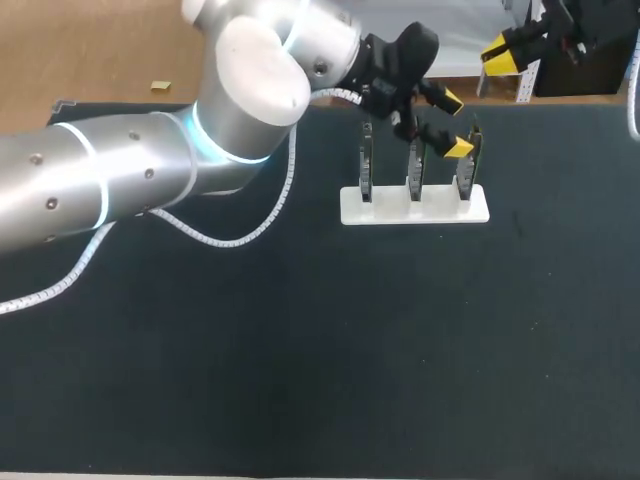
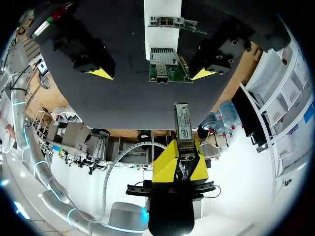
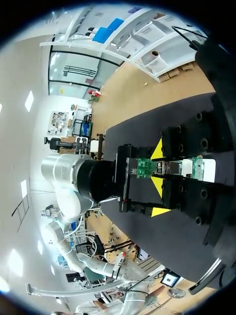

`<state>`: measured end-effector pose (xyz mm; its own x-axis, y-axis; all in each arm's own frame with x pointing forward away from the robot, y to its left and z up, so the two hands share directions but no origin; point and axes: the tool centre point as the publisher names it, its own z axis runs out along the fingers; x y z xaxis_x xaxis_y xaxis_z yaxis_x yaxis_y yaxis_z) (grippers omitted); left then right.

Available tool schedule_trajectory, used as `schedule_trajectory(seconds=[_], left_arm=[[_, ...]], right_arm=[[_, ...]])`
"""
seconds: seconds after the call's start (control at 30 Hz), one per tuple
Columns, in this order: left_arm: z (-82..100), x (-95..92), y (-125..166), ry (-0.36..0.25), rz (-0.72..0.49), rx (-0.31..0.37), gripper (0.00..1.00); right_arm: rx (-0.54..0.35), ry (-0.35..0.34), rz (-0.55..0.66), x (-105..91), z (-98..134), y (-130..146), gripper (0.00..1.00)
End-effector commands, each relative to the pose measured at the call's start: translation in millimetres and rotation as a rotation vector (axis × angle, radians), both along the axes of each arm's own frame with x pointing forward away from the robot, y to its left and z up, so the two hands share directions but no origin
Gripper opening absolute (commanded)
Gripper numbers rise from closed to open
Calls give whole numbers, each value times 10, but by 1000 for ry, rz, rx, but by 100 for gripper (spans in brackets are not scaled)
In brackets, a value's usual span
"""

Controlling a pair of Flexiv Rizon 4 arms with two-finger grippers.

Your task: Pick up the optical module with the left hand, and insert it into the network port with the right hand.

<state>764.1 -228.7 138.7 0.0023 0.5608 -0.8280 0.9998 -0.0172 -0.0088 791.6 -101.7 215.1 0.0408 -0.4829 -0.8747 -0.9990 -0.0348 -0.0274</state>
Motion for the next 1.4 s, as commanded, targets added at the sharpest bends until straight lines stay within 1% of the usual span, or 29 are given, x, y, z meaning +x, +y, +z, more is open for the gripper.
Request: schedule_trajectory(seconds=[0.03,0.17,0.27,0.33,0.83,0.9,1.3,1.4], left_arm=[[1,34,-25,-2,0,25,100],[-15,29,-18,-3,-1,30,100],[-16,29,-17,-22,-4,48,100],[-20,24,-21,-23,-5,50,100],[-75,16,10,-10,5,64,100],[-71,25,9,-23,-3,74,100],[-68,28,6,-23,-3,75,100],[-68,28,6,-23,-3,75,100]], right_arm=[[2,-2,-2,-5,-5,4,0],[2,0,-3,-5,-7,4,0],[3,1,-3,-3,-9,5,0],[3,1,-2,0,-11,8,0],[2,0,2,31,-11,22,0],[2,0,2,34,-11,23,0],[2,2,11,43,-20,28,0],[-22,-12,29,17,-67,40,0]])
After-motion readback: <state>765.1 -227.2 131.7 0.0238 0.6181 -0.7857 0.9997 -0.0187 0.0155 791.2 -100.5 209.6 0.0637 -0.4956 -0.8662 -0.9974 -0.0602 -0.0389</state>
